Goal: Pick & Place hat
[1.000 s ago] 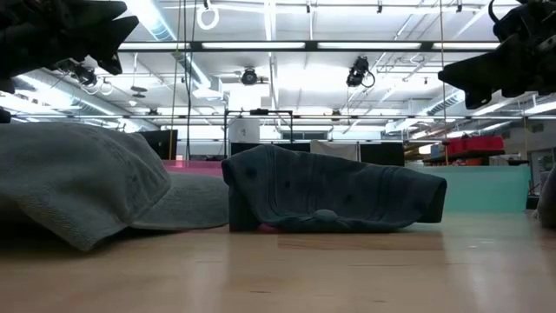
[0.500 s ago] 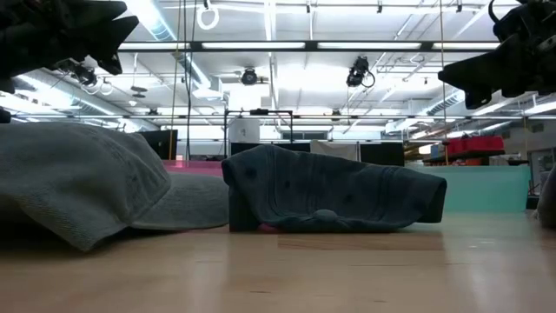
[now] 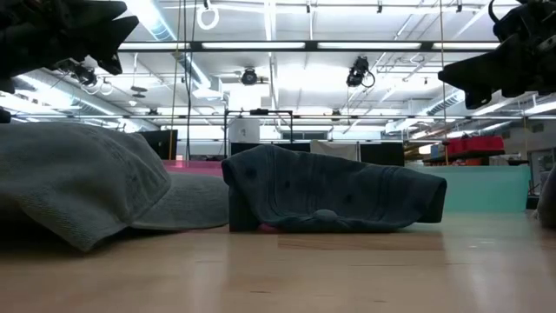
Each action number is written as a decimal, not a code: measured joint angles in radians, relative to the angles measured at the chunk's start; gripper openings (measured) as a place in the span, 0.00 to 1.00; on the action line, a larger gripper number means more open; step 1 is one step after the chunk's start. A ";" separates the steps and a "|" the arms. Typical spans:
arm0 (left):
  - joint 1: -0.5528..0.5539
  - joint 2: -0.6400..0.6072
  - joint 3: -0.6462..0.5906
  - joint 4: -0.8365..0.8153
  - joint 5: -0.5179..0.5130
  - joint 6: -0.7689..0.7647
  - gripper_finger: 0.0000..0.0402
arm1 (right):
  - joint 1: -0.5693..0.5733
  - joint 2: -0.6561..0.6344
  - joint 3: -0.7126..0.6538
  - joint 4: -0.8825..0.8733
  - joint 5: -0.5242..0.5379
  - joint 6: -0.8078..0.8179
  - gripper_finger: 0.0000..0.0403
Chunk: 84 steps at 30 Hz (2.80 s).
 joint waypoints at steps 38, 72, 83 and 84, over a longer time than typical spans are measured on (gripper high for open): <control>0.000 0.000 0.000 0.000 0.000 0.000 0.36 | 0.000 0.000 0.000 0.000 0.000 0.000 0.20; 0.000 0.000 0.000 0.022 0.000 -0.081 0.36 | 0.000 0.000 0.000 0.000 0.000 0.000 0.20; 0.021 0.000 0.112 -0.072 -0.410 0.084 0.36 | 0.000 0.000 0.000 0.000 0.000 0.000 0.20; 0.021 0.004 0.145 -0.131 -0.396 0.098 0.36 | 0.000 0.000 0.000 0.000 0.000 0.000 0.20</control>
